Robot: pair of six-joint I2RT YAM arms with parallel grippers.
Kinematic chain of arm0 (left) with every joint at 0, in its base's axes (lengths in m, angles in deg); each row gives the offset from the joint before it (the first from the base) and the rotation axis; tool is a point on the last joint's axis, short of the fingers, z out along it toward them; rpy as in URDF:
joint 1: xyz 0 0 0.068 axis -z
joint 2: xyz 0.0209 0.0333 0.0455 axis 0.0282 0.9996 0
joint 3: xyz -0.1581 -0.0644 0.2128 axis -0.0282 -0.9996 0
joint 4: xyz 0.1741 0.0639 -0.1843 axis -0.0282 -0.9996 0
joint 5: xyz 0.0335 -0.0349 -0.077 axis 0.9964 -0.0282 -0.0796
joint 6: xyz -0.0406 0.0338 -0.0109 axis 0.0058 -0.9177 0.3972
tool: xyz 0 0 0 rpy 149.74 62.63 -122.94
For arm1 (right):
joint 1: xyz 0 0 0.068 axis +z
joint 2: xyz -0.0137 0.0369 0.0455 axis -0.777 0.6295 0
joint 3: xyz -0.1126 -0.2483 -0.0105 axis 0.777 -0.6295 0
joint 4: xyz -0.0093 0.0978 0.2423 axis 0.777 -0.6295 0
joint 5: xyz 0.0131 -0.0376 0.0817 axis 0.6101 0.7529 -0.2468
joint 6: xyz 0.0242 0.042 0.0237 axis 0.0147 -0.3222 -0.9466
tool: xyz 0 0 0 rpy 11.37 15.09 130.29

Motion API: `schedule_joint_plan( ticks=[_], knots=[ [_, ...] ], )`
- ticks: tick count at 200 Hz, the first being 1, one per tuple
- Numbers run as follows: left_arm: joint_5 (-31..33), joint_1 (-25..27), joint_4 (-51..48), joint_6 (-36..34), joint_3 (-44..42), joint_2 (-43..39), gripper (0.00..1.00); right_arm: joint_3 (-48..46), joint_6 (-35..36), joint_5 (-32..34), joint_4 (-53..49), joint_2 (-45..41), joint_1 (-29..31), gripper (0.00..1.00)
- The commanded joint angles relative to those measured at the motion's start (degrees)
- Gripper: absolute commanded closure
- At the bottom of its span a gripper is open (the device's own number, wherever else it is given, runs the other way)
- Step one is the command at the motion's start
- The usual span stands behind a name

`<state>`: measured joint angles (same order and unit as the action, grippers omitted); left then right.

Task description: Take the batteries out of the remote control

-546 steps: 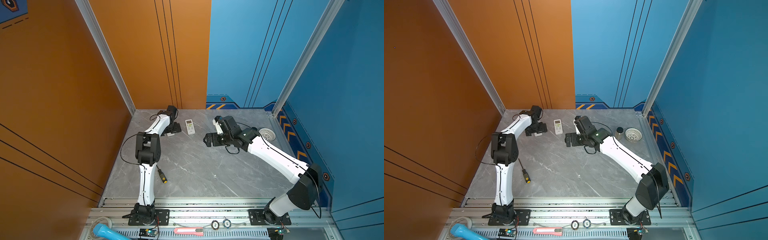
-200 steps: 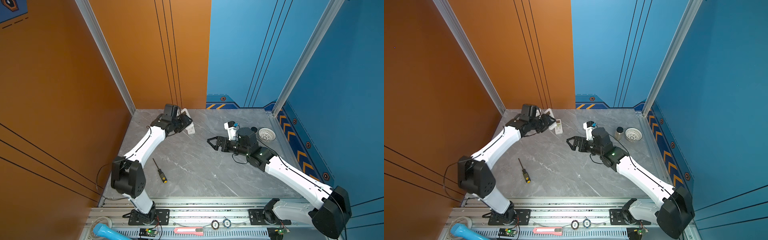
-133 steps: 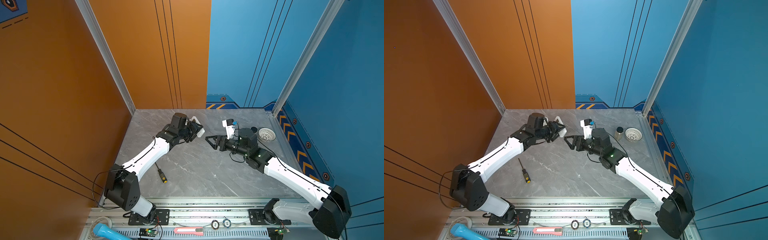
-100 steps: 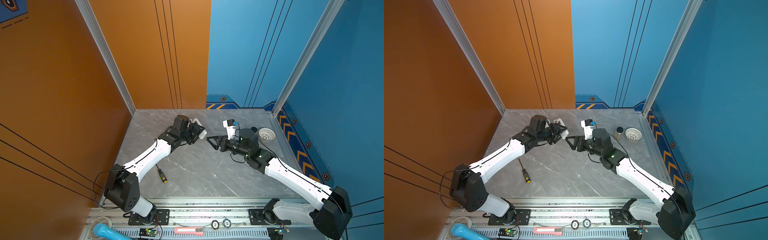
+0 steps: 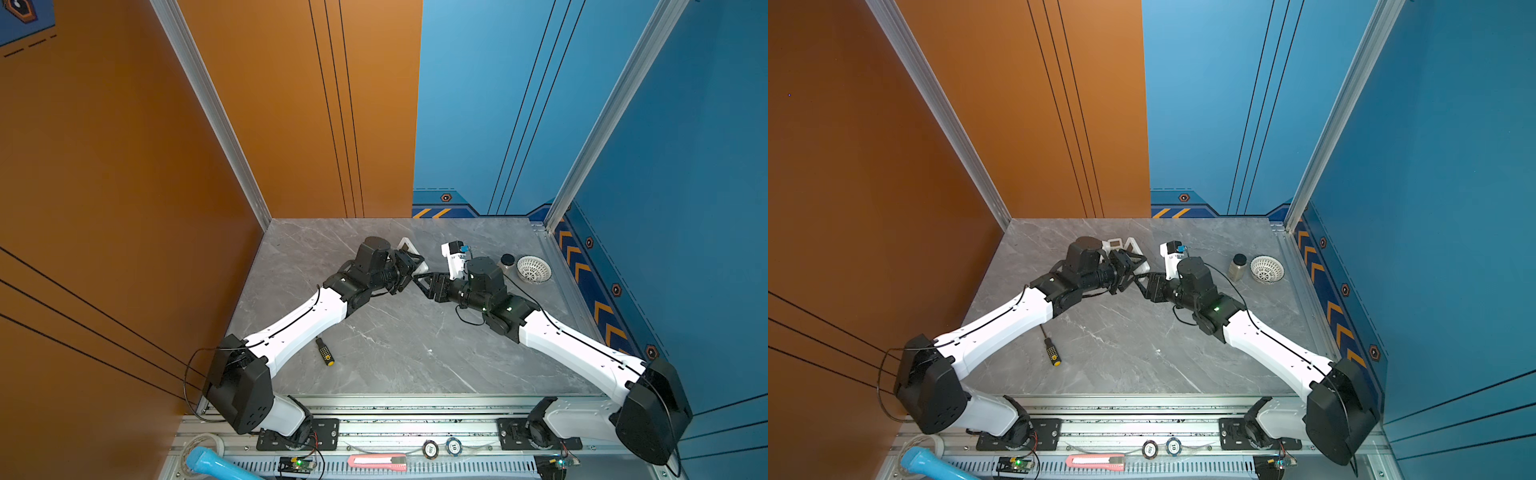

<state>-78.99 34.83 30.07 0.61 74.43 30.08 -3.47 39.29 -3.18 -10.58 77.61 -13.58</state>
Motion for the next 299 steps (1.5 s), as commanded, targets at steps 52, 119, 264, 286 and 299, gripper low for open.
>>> schedule_joint_plan(
  ticks=[52, 119, 264, 286, 299],
  knots=[
    [4.9, 3.5, 6.3, 2.8, -4.6, -4.6, 0.69, 4.6, -0.1, 4.2, 1.3, 2.2, -0.5, 0.87],
    [8.3, -8.6, -28.4, -13.9, 9.2, -13.8, 0.02, 2.3, 19.2, 14.6, -19.8, -11.5, 2.3, 1.00],
    [1.5, 1.1, -12.8, 10.9, -7.5, -14.3, 0.18, -13.0, 68.8, 34.1, 2.0, -16.0, 17.8, 1.00],
    [3.8, 1.5, -12.7, 12.0, -8.0, -14.7, 0.22, -13.5, 68.5, 34.1, 1.4, -15.2, 19.0, 1.00],
    [5.2, 1.7, -12.7, 12.3, -8.0, -15.2, 0.23, -13.7, 68.5, 34.2, 1.3, -14.9, 19.8, 1.00]
  ],
)
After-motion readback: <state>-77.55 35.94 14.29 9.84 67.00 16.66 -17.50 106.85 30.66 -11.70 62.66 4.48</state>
